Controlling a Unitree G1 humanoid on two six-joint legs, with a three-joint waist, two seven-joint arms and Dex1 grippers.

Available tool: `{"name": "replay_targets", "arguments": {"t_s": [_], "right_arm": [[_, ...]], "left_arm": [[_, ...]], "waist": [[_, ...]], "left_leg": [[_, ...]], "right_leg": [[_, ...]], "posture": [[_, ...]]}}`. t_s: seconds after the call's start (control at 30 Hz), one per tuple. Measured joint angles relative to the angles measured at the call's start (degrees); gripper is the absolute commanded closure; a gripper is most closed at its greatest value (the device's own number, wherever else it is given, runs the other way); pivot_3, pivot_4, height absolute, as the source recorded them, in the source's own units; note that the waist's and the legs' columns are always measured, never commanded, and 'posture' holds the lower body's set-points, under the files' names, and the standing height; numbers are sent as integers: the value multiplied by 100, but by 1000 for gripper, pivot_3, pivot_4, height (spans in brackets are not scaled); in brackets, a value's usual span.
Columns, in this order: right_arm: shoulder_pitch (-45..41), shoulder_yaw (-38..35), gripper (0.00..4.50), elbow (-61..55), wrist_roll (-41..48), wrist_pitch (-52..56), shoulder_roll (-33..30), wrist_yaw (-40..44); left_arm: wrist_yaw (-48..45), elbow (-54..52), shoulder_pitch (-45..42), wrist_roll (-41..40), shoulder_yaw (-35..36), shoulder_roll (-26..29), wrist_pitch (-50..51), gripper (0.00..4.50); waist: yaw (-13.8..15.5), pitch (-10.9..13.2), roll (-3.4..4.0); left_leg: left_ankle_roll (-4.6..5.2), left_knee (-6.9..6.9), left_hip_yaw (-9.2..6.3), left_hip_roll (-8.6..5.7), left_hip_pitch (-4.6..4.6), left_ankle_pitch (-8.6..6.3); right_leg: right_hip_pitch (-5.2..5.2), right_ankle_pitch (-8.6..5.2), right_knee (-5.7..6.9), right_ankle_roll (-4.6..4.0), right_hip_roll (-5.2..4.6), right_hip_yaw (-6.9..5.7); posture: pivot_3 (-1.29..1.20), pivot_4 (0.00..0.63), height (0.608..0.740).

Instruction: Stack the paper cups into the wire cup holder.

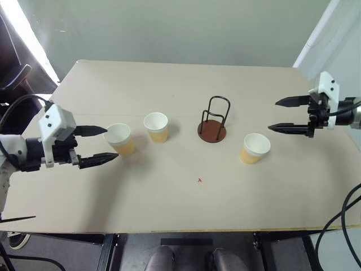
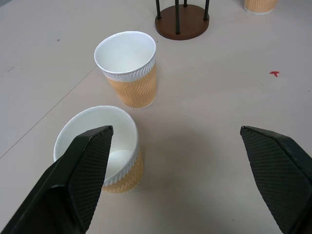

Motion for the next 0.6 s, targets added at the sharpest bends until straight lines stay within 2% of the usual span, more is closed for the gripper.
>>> {"name": "replay_targets", "arguments": {"t_s": [0.27,0.47,0.6], "right_arm": [[-9,9,0,-39,32,165,151,-27],[-200,389,0,-626,170,539,1002,-247],[-339,636,0,-585,28,610,1339,-571]], "left_arm": [[33,-37,-62,-6,-45,0,56,31],[124,-148,-348,-27,-241,-89,122,31],[165,-240,-391,-51,-336,-173,146,31]], "waist": [[0,0,0],[-44,0,0],[-31,0,0]], "left_leg": [[-2,0,1,1,1,1],[-7,2,3,7,7,4],[-8,2,-5,8,-4,4]], "right_leg": [[0,0,0,0,1,0],[-5,1,0,-1,8,1],[-7,1,2,-2,8,-4]], "posture": [[0,150,740],[0,150,740],[0,150,740]]}}
